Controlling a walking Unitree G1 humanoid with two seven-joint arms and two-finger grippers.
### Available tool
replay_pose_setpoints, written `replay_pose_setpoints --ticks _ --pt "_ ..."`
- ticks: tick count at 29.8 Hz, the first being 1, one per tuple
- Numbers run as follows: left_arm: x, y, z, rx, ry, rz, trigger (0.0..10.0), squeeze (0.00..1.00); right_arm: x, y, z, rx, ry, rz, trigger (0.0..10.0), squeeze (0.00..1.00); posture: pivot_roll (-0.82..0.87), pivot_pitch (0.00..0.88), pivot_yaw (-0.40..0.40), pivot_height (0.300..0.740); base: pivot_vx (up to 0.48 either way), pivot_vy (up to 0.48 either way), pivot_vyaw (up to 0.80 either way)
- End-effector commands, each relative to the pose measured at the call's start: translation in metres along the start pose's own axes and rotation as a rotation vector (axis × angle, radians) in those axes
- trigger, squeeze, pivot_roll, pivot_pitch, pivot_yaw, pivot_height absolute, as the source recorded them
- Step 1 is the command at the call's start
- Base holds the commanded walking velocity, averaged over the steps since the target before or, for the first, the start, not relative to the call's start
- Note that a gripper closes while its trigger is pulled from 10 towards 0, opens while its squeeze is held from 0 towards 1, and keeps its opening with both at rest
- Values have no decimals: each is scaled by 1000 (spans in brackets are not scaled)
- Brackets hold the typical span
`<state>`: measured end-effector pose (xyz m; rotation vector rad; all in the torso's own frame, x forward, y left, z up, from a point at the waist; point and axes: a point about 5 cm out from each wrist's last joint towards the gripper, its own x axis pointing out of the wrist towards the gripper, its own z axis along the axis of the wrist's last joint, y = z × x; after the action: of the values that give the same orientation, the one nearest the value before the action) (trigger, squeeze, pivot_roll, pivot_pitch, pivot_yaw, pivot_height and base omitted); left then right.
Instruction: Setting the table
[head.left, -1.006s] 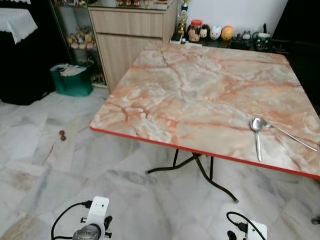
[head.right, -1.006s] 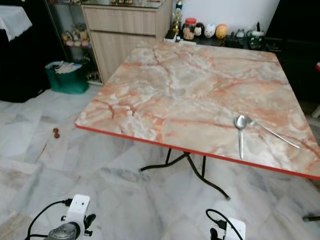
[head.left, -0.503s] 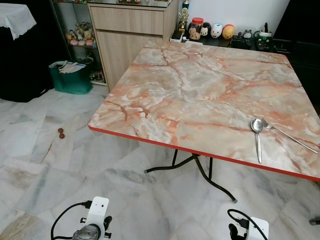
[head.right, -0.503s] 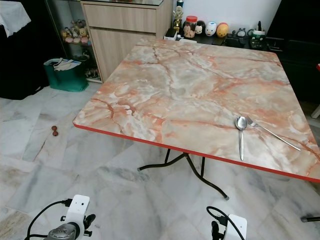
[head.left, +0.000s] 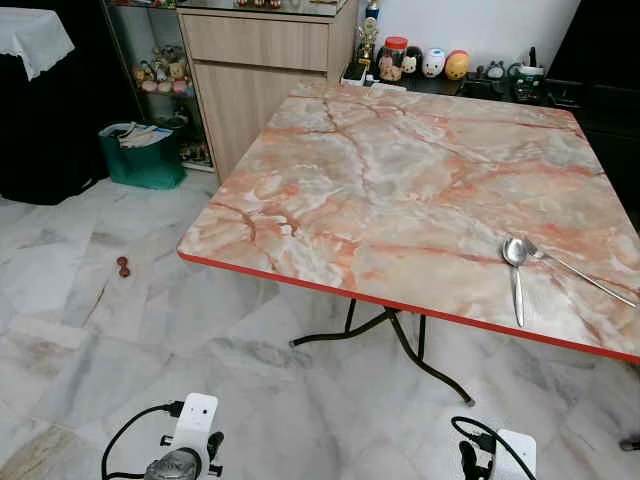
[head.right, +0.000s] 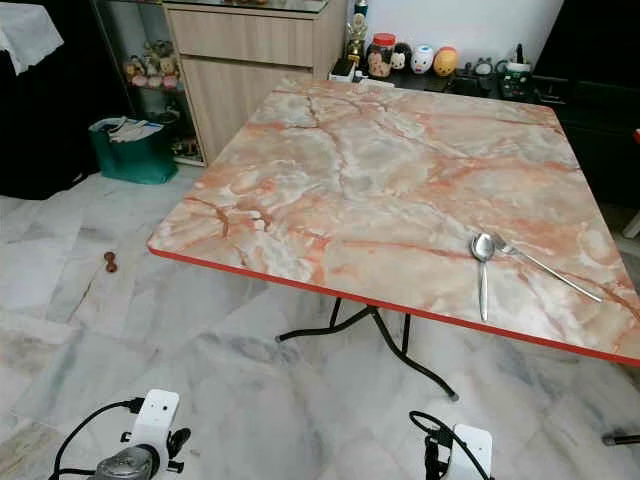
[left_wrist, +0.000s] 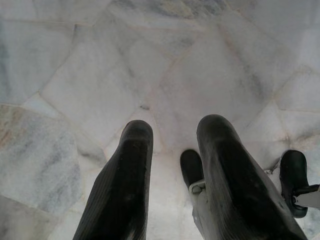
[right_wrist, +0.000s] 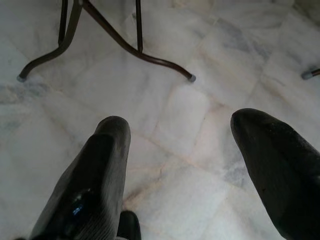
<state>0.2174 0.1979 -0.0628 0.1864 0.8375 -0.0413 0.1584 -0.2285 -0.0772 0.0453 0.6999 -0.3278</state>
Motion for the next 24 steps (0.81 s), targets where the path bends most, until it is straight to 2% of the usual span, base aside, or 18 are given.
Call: replay_pose_setpoints --ticks 1,4,6,7,8,9,10,21,24 --pt "-1 0 -4 13 11 4 10000 0 1 -2 3 7 -23 -11 10000 0 76 0 -50 740 0 0 0" --pt "-1 1 -4 13 13 4 10000 0 0 -2 4 5 -34 -14 10000 0 76 0 -50 740 0 0 0" --pt "-1 1 -5 12 14 6 10000 0 1 -1 7 -84 -57 1 10000 0 76 0 -50 740 0 0 0" --pt "-1 1 -5 12 14 6 10000 0 4 6 49 -163 -328 1 10000 0 77 0 -50 740 0 0 0" --pt "-1 1 -5 12 15 6 10000 0 -3 25 113 -118 -658 20 10000 0 77 0 -50 740 0 0 0" --pt "-1 1 -5 12 15 6 10000 0 -3 25 113 -118 -658 20 10000 0 77 0 -50 740 0 0 0" --pt "-1 1 -5 13 15 7 10000 0 -10 31 136 -56 -738 31 10000 0 76 0 -49 740 0 0 0" --pt "-1 0 -5 13 14 8 10000 0 -11 29 145 -39 -766 21 10000 0 77 0 -47 740 0 0 0" --pt "-1 1 -5 13 15 8 10000 0 -17 28 150 -41 -766 7 10000 0 77 0 -47 740 0 0 0"
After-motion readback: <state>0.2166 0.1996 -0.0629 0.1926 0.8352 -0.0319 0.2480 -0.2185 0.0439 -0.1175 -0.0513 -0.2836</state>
